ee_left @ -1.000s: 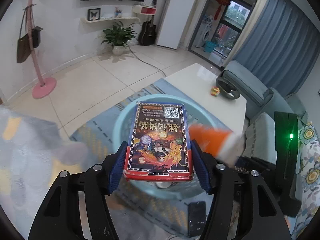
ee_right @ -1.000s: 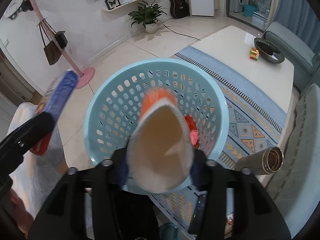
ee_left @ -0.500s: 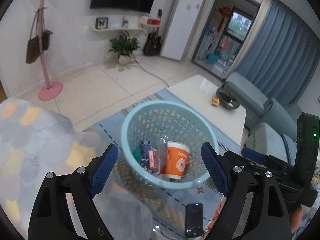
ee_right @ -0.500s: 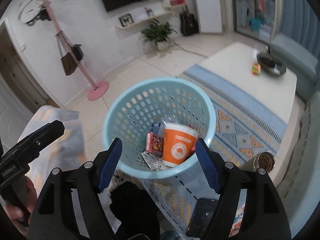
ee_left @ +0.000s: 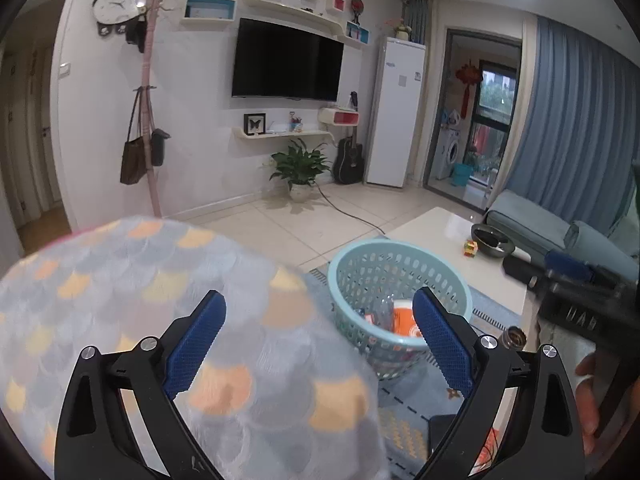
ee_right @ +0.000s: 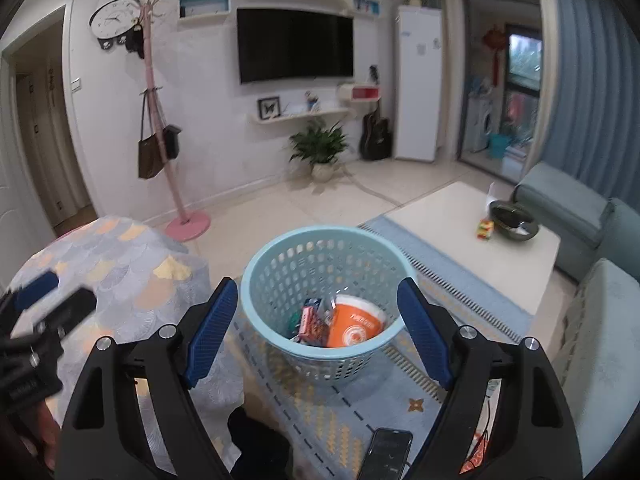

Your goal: Collect trash

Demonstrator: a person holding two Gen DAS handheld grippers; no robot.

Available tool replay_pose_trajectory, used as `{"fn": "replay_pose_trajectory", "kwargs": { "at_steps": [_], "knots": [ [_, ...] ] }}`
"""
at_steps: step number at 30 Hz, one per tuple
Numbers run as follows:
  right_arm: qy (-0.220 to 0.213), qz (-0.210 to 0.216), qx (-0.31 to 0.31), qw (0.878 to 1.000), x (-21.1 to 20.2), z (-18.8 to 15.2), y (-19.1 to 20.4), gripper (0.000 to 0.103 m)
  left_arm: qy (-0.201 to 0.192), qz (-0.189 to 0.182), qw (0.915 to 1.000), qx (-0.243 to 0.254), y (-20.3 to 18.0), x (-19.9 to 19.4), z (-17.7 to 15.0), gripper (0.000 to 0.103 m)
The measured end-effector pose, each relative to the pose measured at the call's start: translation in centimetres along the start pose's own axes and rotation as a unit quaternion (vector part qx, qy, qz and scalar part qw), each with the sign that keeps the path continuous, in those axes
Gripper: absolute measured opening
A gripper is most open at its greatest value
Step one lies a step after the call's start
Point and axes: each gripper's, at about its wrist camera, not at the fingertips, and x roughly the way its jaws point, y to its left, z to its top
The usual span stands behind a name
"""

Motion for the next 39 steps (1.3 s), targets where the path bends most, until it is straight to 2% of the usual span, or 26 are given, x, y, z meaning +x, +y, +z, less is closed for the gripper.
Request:
{"fn": "replay_pose_trajectory", "kwargs": {
  "at_steps": [9,13,20,39],
  "knots": [
    [-0.048,-0.056,-0.017,0.997,-2.5,-1.7,2.2,0.078,-0.025,0.012,0.9996,-0.003,2.0,-0.8,-1.3,0.092],
    [-0.051,-0.057,-0.018,0.997,-2.7,-1.9,2.7,0.078,-0.033,0.011,0.9993,-0.011,2.3,-1.6,-1.3,0.092],
    [-0.047,-0.053,-0.013,0.997,-2.8,-2.4,3.2,0.078,-0.029,0.007,0.9992,-0.026,2.8,-1.6,-1.6,0.092],
    [-0.020,-0.054,-0.007,0.998,-1.5,-3.2,3.0,0.078,-0.035,0.011,0.9993,-0.007,2.1,-1.9,-1.8,0.092]
  ]
}}
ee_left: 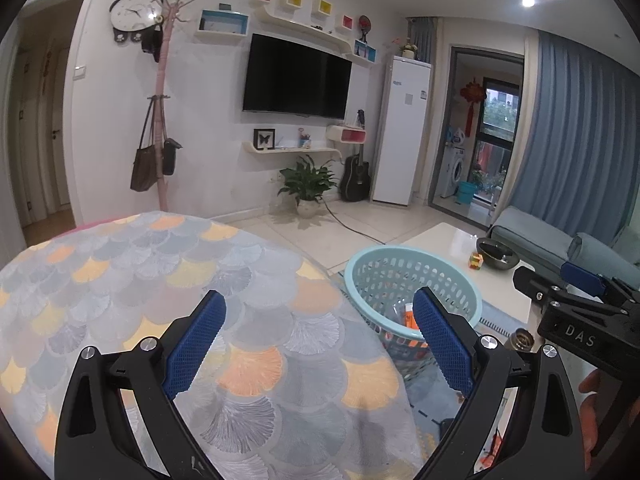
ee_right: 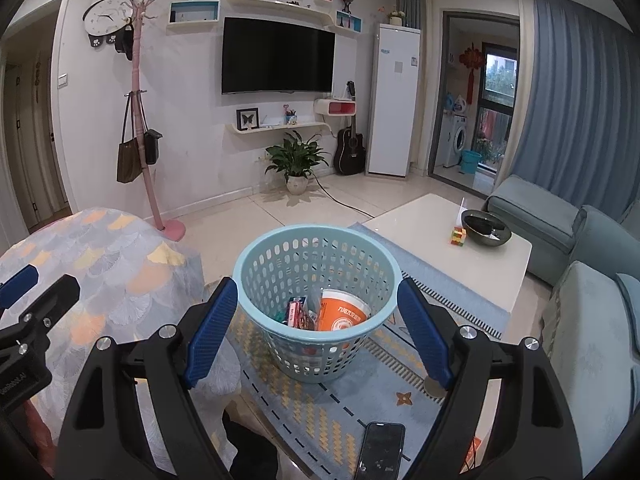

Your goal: Collect trash

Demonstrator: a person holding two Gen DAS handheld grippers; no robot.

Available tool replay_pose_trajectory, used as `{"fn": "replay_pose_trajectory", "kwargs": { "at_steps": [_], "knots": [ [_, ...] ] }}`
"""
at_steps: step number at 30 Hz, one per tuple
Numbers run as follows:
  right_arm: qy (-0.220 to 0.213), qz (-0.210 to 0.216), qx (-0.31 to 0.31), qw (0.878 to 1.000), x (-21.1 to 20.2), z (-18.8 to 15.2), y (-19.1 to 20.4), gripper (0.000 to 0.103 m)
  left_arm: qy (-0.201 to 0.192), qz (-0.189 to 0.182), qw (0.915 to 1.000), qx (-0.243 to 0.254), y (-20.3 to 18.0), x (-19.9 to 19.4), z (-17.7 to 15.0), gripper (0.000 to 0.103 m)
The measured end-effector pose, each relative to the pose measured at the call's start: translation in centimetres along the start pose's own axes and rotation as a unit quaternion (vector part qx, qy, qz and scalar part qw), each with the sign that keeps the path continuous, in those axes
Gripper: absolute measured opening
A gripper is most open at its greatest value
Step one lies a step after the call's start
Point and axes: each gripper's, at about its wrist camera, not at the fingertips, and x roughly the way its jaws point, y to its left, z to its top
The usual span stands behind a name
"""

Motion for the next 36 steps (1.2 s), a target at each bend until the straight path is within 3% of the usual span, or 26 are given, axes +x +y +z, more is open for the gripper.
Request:
{"fn": "replay_pose_trajectory", "kwargs": {
  "at_steps": [36],
  "knots": [
    [-0.042,0.017,0.005,0.999,-1.8,0.1,0.0,0.078,-0.003,0.013,0.9997,0.018,-0.4,0.0,-0.1,0.092]
  ]
}}
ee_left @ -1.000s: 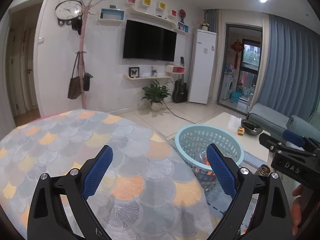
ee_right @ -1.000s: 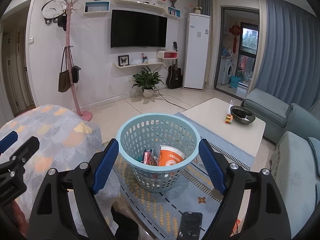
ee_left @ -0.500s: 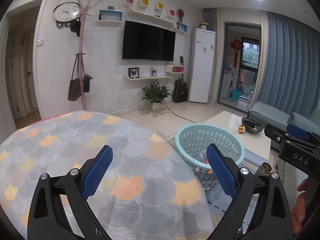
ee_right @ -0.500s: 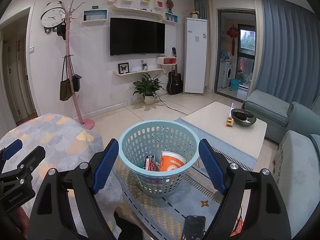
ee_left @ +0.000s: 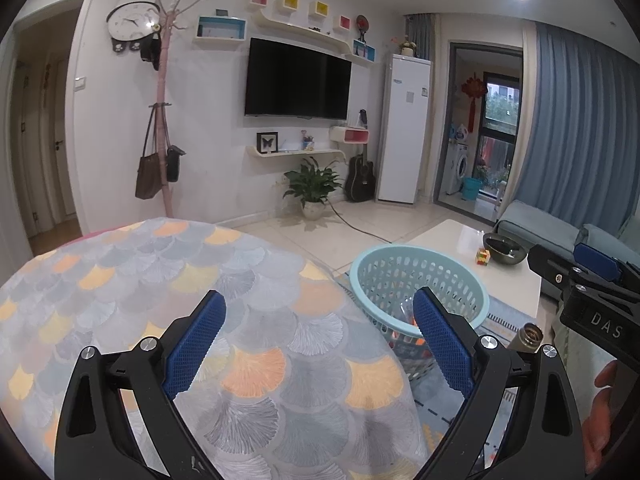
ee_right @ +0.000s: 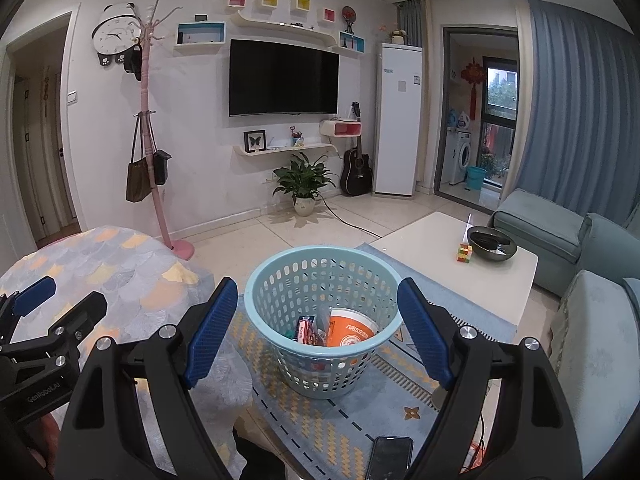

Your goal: Collect trash

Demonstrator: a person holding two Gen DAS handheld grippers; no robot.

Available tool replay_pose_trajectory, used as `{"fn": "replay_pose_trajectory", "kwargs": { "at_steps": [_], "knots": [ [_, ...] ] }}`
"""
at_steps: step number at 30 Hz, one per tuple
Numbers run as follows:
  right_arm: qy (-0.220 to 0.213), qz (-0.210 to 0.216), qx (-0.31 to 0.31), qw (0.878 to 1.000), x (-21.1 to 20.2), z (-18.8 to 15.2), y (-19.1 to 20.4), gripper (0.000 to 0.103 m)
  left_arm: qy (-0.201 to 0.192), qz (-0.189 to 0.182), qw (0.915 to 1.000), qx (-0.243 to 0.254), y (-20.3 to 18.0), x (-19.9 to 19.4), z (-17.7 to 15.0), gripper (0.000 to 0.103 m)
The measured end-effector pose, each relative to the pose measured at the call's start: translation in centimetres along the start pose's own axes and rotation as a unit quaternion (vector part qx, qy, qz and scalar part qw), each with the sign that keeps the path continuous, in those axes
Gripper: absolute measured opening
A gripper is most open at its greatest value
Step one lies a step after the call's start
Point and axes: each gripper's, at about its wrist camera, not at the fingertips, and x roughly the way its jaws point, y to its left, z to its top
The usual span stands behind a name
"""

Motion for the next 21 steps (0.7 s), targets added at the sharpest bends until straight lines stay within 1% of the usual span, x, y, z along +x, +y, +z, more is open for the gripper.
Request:
{"fn": "replay_pose_trajectory", "kwargs": {
  "at_steps": [5,9,12,21],
  "knots": [
    [0.002,0.000,-0.001,1.000,0.09,-0.20,0.15,0.078,0.000,0.001,1.0000,0.000,-0.04,-0.05,0.00,0.092],
    [0.008,0.004,-0.004,1.000,0.31,-0.32,0.28,0.078,0.011,-0.006,0.9999,-0.002,-0.06,0.21,-0.08,0.092],
    [0.009,0.005,-0.006,1.000,0.39,-0.50,0.45,0.078,0.006,0.000,1.0000,0.003,-0.25,0.00,-0.07,0.092],
    [0.007,0.006,-0.005,1.000,0.27,-0.54,0.48,0.078,0.006,-0.001,1.0000,0.005,-0.30,0.01,-0.05,0.092]
  ]
}}
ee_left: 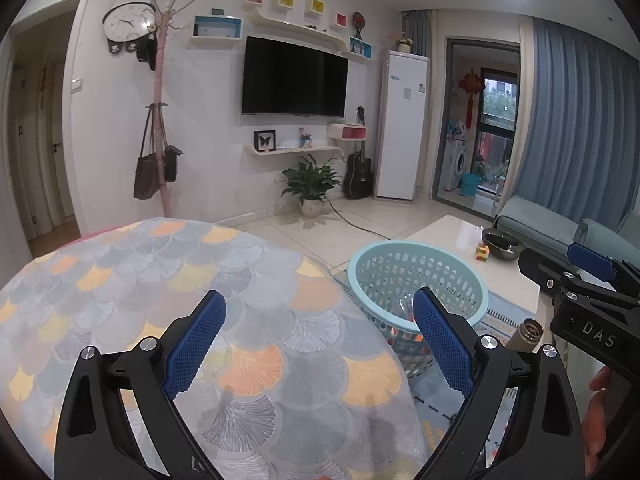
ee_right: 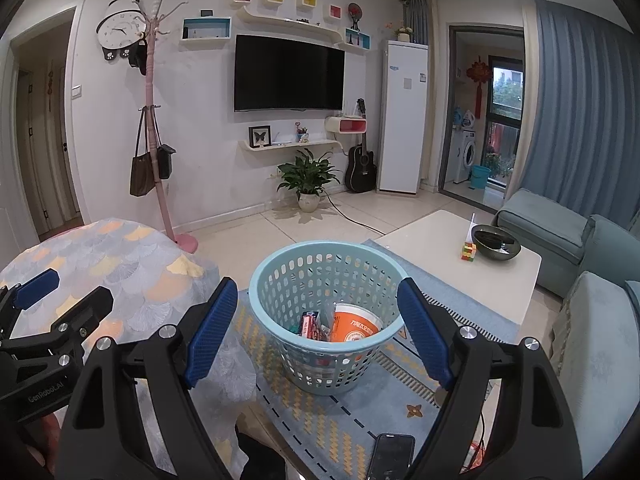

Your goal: Collect trash

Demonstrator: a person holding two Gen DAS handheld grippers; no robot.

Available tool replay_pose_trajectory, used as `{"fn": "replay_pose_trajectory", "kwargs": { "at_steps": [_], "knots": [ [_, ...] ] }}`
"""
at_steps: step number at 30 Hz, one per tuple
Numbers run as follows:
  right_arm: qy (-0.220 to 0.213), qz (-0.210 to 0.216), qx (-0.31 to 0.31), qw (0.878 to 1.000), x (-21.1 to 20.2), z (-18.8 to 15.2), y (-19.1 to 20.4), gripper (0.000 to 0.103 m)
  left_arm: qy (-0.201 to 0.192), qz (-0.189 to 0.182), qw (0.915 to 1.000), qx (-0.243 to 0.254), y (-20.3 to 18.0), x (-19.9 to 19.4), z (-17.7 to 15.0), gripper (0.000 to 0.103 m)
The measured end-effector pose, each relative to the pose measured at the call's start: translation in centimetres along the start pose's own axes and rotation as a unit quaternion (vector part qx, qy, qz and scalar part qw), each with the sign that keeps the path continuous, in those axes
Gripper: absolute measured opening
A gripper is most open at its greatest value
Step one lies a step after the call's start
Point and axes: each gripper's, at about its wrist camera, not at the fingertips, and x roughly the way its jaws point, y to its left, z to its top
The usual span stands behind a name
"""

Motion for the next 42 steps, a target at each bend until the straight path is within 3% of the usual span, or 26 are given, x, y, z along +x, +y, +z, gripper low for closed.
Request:
{"fn": "replay_pose_trajectory", "kwargs": {
  "at_steps": [42],
  "knots": [
    [-0.001,-0.002,0.007,1.000,-0.77,0.21,0.33,0.078,-0.002,0.021,0.9998,0.008,0.18,-0.08,0.14,0.095]
  ]
}}
